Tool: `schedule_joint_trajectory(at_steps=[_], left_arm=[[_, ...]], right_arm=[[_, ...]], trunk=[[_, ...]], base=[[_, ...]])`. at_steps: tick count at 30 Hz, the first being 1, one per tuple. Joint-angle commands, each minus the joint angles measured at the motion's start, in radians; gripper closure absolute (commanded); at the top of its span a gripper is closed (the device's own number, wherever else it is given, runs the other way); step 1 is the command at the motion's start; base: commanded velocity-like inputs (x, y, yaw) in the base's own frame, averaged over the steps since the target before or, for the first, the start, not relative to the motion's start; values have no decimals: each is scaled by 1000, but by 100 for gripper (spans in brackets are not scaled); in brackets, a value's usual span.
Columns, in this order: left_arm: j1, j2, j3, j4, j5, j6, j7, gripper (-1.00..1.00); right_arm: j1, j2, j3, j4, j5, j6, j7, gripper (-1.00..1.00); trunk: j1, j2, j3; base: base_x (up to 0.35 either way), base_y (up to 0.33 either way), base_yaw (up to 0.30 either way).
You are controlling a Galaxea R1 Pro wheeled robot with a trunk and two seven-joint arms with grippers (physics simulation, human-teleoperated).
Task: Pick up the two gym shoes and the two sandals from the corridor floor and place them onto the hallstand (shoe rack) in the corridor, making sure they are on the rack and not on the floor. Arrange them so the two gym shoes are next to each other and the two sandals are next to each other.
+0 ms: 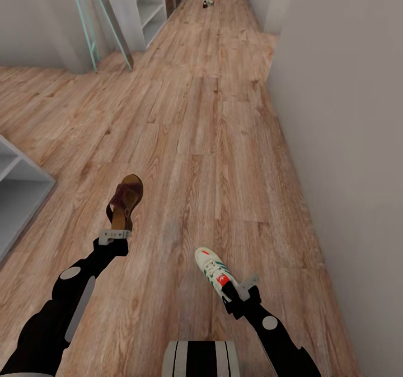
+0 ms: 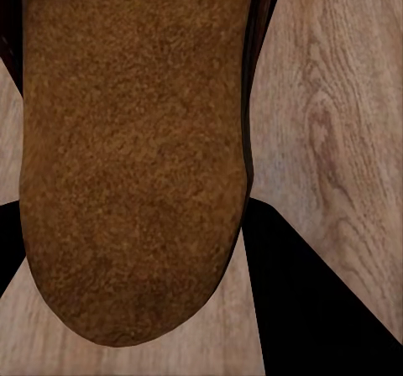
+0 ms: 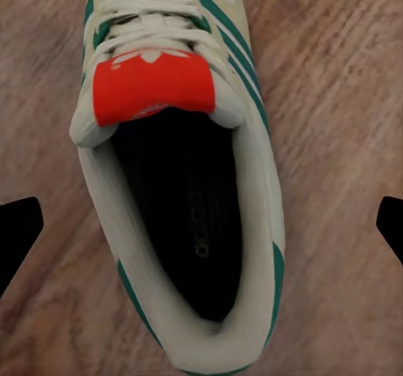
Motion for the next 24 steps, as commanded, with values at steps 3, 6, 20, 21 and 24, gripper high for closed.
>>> schedule_joint_trajectory(at_steps=[3, 6, 20, 21, 24], left_arm=[[0, 0, 1, -1, 7, 8, -5, 100], [0, 0, 0, -1, 7, 8, -5, 100], [0, 0, 0, -1, 7, 8, -5, 100], [0, 0, 0, -1, 7, 8, -5, 100], [0, 0, 0, -1, 7, 7, -5, 100]], right_arm=[[0, 0, -1, -3, 10, 5, 4, -100], [0, 0, -1, -4, 10, 5, 4, -100], [0, -1, -1, -4, 10, 5, 4, -100], [0, -1, -1, -4, 10, 5, 4, -100], [0, -1, -1, -4, 10, 5, 4, -100]], trunk=[[0, 0, -5], [2, -1, -18], [5, -3, -65], [5, -3, -66], [5, -3, -66]], base=[[0, 0, 0], [0, 0, 0], [0, 0, 0], [0, 0, 0], [0, 0, 0]])
